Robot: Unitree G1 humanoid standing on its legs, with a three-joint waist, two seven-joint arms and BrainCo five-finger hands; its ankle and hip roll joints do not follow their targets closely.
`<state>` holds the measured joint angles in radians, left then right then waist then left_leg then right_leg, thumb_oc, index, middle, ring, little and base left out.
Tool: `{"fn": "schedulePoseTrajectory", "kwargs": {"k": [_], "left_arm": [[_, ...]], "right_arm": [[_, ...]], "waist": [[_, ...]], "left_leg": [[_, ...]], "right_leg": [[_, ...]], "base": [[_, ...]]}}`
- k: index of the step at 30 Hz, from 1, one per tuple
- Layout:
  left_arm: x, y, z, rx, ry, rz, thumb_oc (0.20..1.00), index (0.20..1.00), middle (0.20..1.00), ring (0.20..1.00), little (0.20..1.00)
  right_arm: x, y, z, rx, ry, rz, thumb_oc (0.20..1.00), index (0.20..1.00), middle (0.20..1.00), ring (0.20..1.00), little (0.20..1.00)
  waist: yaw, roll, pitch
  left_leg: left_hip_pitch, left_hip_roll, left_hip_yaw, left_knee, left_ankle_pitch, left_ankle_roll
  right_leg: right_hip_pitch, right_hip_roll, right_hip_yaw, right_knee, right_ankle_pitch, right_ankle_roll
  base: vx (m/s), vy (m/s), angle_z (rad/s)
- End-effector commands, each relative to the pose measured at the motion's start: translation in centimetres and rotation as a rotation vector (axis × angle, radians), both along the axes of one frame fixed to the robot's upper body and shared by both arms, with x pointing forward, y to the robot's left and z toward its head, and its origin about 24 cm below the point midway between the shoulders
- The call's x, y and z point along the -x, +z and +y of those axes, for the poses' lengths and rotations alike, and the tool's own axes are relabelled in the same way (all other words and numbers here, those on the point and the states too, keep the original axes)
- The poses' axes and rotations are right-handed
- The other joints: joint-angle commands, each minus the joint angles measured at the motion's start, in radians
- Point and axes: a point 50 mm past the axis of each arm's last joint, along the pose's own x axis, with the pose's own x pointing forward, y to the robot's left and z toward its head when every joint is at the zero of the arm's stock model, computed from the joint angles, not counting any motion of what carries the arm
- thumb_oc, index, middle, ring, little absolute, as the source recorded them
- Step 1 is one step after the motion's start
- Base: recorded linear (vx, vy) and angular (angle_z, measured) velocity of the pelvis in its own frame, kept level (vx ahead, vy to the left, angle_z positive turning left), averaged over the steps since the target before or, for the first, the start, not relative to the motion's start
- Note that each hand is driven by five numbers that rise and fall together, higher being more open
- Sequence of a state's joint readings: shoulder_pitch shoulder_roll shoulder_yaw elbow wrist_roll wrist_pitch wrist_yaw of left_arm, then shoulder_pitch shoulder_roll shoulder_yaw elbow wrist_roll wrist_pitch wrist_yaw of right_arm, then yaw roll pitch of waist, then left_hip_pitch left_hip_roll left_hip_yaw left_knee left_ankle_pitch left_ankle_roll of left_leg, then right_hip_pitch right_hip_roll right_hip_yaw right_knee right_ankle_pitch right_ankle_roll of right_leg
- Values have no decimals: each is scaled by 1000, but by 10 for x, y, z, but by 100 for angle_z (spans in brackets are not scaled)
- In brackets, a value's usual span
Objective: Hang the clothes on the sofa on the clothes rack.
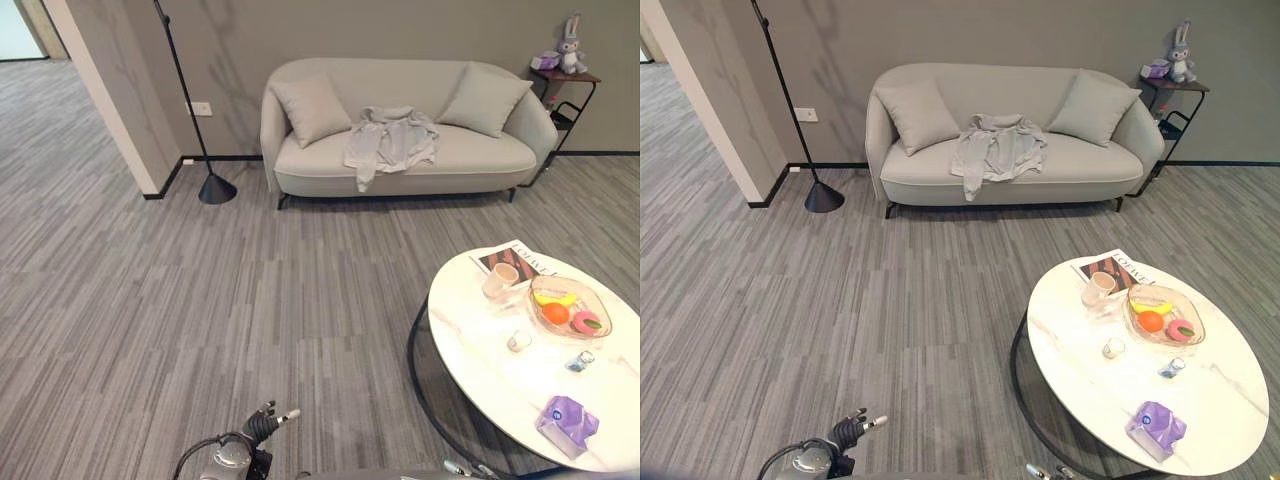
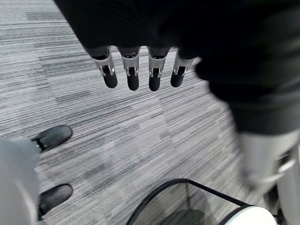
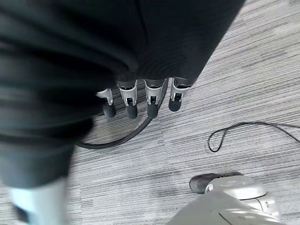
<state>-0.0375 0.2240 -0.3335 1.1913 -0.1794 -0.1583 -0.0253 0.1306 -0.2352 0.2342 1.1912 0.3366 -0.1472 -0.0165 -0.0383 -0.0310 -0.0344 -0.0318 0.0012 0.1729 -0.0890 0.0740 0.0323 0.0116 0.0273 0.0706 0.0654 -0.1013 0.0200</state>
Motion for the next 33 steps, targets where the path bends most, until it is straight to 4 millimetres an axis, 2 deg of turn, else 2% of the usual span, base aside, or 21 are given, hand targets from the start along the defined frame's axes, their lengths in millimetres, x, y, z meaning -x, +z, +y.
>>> {"fn": "schedulePoseTrajectory", "kwargs": {"k": [1,14,27,30,33], "left_arm": [[-33,13,2,15,9,-117,1000,1000,1000,1000,1000],[-32,12,3,-14,12,-106,1000,1000,1000,1000,1000],[-37,15,5,-37,-15,-126,1000,1000,1000,1000,1000],[-45,18,5,-34,-15,-149,1000,1000,1000,1000,1000],[-48,20,4,-31,-23,-159,1000,1000,1000,1000,1000]], "right_arm": [[-21,4,-2,0,3,-76,1000,1000,1000,1000,1000],[-24,4,0,0,11,-76,1000,1000,1000,1000,1000],[-43,9,-4,15,52,-107,1000,1000,1000,1000,1000],[-55,13,-7,32,74,-132,1000,1000,1000,1000,1000],[-59,14,-7,31,85,-142,1000,1000,1000,1000,1000]], "waist": [[1,-4,52],[5,-5,56],[24,-6,73],[28,-2,89],[29,3,97]], "left_leg": [[113,7,20,2,-114,-69],[109,2,19,2,-115,-66],[81,-20,26,2,-124,-43],[68,-35,17,2,-132,-25],[74,-42,5,2,-137,-17]], "right_leg": [[37,-32,126,-148,101,135],[28,-39,120,-142,103,139],[-15,-62,132,-118,112,166],[-71,-76,141,-23,109,185],[-106,-81,145,63,116,192]], "base": [[0,0,0],[2,2,0],[20,57,-2],[25,115,-2],[35,73,0]]}}
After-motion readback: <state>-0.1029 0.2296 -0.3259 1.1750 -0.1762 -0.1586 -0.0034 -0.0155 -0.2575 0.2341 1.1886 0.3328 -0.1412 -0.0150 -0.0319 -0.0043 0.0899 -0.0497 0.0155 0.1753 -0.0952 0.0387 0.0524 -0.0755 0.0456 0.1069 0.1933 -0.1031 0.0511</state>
